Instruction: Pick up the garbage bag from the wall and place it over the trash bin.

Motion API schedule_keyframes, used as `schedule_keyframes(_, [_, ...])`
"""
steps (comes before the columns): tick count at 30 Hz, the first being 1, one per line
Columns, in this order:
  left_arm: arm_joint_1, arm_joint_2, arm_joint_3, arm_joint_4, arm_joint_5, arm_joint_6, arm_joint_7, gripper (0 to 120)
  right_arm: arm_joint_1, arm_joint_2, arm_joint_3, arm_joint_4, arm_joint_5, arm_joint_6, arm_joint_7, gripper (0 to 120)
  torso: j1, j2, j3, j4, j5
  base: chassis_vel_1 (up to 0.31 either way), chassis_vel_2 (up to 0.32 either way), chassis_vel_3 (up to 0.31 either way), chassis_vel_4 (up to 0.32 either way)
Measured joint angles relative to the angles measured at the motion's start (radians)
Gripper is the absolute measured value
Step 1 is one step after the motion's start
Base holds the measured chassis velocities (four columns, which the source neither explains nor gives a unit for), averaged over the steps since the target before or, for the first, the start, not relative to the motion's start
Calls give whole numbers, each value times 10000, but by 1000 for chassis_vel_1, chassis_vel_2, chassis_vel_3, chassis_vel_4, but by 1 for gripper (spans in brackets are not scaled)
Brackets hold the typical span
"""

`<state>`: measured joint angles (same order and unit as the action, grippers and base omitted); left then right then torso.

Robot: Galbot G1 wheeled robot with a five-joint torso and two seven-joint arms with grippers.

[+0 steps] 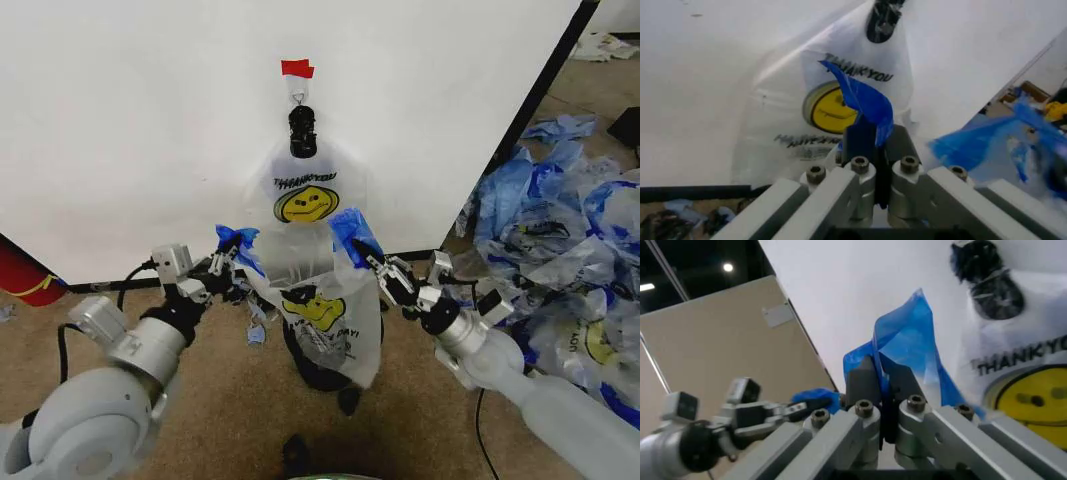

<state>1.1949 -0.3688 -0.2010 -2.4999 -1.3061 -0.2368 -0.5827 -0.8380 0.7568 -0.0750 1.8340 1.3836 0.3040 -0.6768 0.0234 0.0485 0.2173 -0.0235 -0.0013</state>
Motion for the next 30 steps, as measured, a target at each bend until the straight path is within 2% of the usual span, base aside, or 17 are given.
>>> schedule_keyframes(10, [29,-309,197,-1,208,-100,214,0,874,625,-291,-1462,-160,122,-304,0,0,0,0,0,4,0,0,0,0])
schedule_keyframes(17, [90,-387,283,68,441,-216,395,0,1184,654,-453,-1884,-319,232,-463,0,0,0,0,-1,3,0,0,0,0])
schedule_keyframes(30, [59,-772,547,768,1065,-417,786,0,1871,1371,-838,-3042,-551,400,-719,0,0,0,0,-1,3,0,0,0,0])
